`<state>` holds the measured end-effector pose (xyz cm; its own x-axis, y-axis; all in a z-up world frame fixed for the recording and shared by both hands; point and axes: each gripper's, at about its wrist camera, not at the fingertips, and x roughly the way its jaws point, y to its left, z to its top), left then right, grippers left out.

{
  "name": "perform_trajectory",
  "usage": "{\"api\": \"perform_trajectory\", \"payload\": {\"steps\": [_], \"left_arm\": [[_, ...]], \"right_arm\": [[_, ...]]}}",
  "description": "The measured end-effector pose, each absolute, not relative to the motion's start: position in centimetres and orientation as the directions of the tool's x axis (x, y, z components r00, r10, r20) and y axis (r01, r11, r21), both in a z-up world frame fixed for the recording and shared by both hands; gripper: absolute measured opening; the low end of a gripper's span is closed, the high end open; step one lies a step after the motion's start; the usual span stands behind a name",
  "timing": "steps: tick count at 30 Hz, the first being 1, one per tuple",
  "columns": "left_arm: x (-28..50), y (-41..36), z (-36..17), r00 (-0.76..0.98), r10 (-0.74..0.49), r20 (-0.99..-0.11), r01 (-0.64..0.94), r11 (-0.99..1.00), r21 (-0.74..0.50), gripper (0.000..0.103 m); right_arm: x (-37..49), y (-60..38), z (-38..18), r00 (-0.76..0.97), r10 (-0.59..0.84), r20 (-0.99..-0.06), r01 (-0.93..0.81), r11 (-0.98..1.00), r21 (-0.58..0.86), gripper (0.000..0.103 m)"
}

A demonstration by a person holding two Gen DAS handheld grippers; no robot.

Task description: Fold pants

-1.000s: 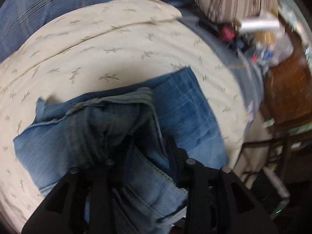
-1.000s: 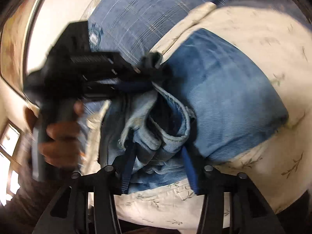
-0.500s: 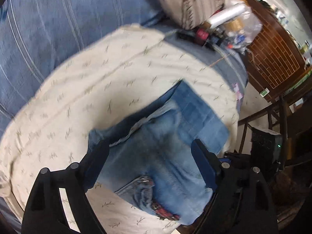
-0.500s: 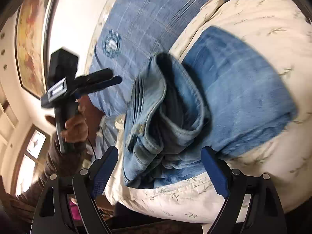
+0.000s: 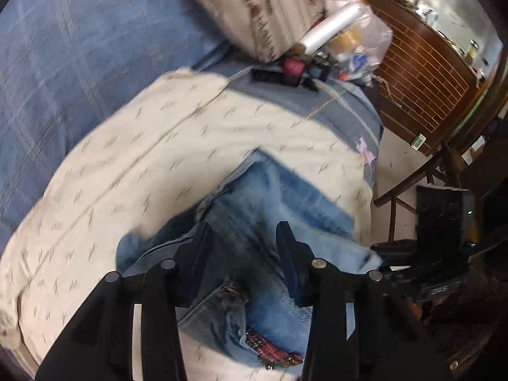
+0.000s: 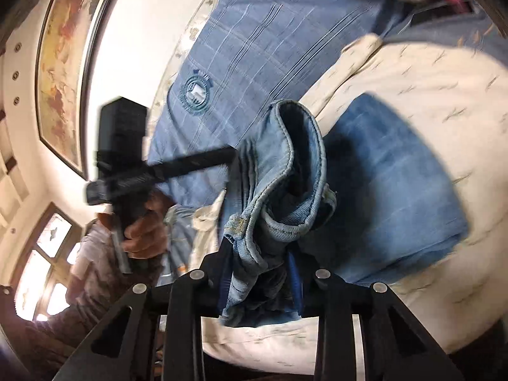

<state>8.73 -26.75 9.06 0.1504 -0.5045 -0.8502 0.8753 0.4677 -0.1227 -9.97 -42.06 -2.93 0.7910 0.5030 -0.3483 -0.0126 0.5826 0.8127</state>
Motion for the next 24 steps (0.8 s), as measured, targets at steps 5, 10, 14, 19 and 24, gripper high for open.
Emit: {"api": "perform_trajectory", "payload": {"steps": [5, 10, 14, 19, 24], "left_arm": [[9.2, -30.2, 2.5, 0.184, -0.355, -0.917, 0.843, 0.537, -0.039, 0.042], [7.9, -29.0, 5.6, 0.204, -0.379, -0.903, 0.867, 0.498, -0.013, 0.046], [8.2, -27.8, 9.2, 0.224, -0.448, -0.866, 0.884, 0.467, -0.012, 0.094], [11.3, -29.1, 6.3, 0.191, -0.364, -0.912, 0.863, 0.505, -0.020, 0.095], [9.8, -29.7, 2.0, 0.177, -0.273, -0.945, 0.890, 0.455, 0.036, 0.089]], "right_arm": [[-9.8, -43.6, -8.1, 0.771, 0.511, -0.379, 0.129, 0.457, 0.880, 0.031], [-10.0, -43.8, -6.5, 0.773, 0.534, -0.342, 0.080, 0.453, 0.888, 0.062], [-9.8, -43.5, -5.5, 0.790, 0.525, -0.316, 0.043, 0.467, 0.883, 0.079], [-8.5, -42.6, -5.8, 0.778, 0.537, -0.326, 0.045, 0.470, 0.881, 0.077], [-7.3, -41.8, -5.5, 0.759, 0.530, -0.378, 0.058, 0.523, 0.850, 0.036]]}}
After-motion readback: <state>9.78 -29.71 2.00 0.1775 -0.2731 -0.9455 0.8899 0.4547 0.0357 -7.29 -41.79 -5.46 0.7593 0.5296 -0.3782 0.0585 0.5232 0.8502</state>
